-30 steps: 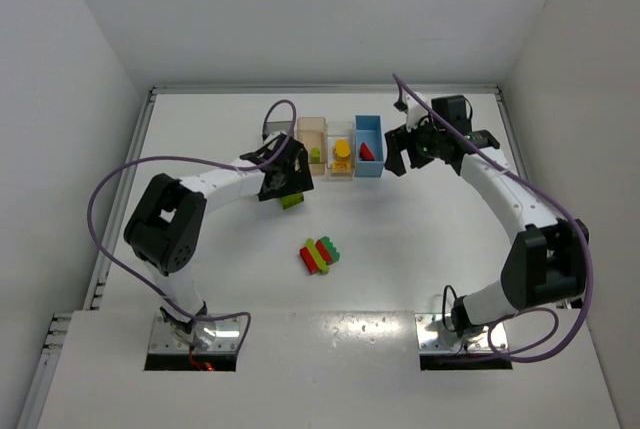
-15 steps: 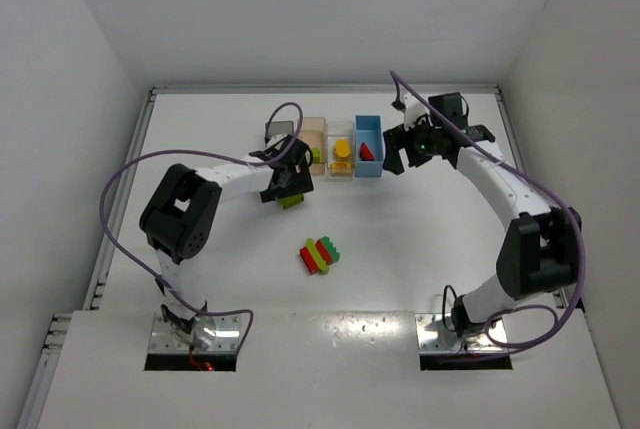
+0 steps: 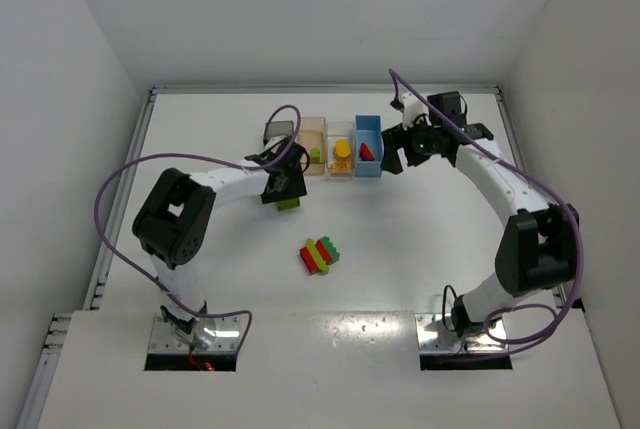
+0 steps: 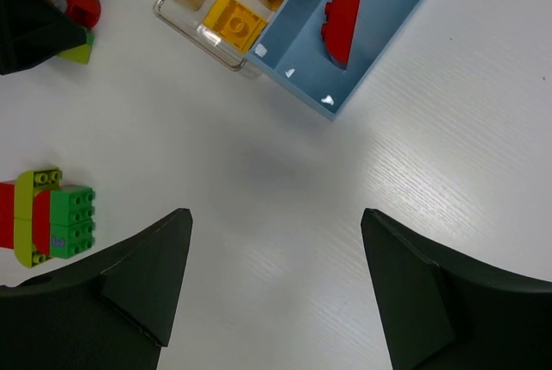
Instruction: Sort the legos into containers by color
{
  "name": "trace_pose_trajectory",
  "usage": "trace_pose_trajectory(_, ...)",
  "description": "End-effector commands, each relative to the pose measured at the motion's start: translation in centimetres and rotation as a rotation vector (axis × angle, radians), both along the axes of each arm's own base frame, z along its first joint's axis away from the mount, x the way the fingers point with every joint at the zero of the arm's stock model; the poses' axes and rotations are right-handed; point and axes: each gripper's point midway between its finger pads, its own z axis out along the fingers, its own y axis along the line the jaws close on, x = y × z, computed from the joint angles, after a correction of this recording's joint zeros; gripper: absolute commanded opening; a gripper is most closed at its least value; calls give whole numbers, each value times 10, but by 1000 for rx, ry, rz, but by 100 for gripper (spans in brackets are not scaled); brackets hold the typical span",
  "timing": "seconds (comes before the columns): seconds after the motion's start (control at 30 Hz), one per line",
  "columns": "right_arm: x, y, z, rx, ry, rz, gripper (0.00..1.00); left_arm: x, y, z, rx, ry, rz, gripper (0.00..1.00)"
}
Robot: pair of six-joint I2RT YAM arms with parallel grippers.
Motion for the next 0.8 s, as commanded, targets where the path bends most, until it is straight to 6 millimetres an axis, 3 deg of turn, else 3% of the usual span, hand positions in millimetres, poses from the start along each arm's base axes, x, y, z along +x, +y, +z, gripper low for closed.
trace_pose_trajectory(0.0,1,10,23,38,-58,50,80,-4,-14,40,-44,-107,-121,38)
trace_pose_trajectory(0.13,-14,19,22,84,-35,105,79,-31,-23,57,-51,-161,-342,22)
trace_pose_trajectory(0.17,-16,21,26,96,-42,116,79,-43,-36,62,-109,-156,-448,13)
trace_pose_trajectory(0.23,-27,30,27,140,-8,157,79,-58,-44,79,-118,-204,-648,8)
trace_pose_trajectory(0.27,-31,34,24,166,21,169,79,-76,-54,81,-178,-193,-763,4)
trace_pose_trajectory(0.4,-49,56,34,320,114,270,79,-110,-69,106,-255,-282,-1033,0)
trace_pose_trajectory(0.6,-70,82,64,548,193,361,79,-121,-78,126,-199,-390,-1164,0)
trace_pose_trajectory(0.77,-82,94,77,657,256,402,79,-114,-98,164,-123,-558,-1250,1)
